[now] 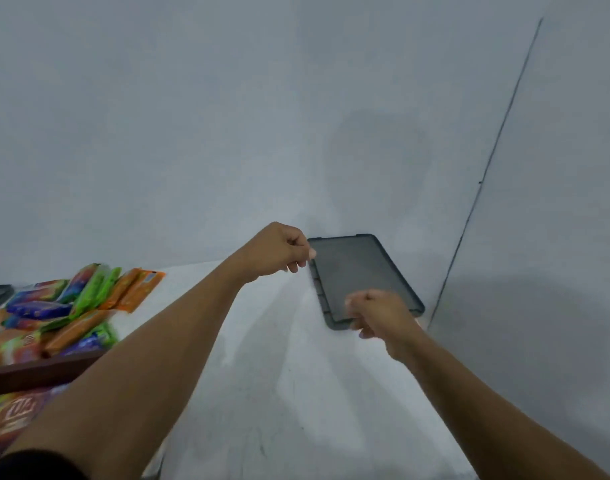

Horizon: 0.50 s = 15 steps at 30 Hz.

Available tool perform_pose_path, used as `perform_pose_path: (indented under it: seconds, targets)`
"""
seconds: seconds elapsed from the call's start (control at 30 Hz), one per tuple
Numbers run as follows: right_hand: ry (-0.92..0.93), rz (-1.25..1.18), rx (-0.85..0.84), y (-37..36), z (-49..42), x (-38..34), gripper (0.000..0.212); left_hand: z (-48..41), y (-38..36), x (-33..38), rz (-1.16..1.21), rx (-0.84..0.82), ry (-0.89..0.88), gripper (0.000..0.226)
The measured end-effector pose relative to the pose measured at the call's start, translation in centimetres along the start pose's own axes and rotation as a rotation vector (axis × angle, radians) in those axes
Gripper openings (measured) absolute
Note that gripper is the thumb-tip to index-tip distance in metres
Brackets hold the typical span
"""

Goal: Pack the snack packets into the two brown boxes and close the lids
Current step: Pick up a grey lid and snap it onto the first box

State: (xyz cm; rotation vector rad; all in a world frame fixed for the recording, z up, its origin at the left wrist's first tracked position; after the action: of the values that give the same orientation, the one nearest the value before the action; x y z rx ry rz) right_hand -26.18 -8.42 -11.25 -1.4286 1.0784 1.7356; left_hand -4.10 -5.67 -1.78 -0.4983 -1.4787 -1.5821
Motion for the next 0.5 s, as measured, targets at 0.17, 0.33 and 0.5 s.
perform_pose_path:
  seconds: [0.17,0.33,0.5]
  targets:
    - [-0.278,-0.555,0.209,1.3,0.4,4.5,0.013,-6.3,-2.1,1.8,-0.008,-0.016,0.039,0.015]
    - [-0.360,-0.645,0.336,2.3,0.9,6.2,0.022,-13.2,-4.2,2.6,-0.122,-0.054,0.099,0.016]
    - [-0.412,-0.792,0.392,2.1,0.6,6.7,0.034,-19.2,-6.7,3.1,-0.325,-0.084,0.117,0.031]
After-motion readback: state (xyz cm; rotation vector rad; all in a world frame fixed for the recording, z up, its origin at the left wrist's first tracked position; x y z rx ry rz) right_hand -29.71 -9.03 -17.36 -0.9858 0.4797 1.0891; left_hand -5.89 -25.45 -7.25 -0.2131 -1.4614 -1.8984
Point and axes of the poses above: each hand's wrist, its own z-axis away from the middle knuckle, its own y-axis out of the back of the hand, x = y × z, the point moved 5 cm from there along -z, towards the middle knuckle, and after that the axes turned 13 degrees about y, right-handed, at the moved point
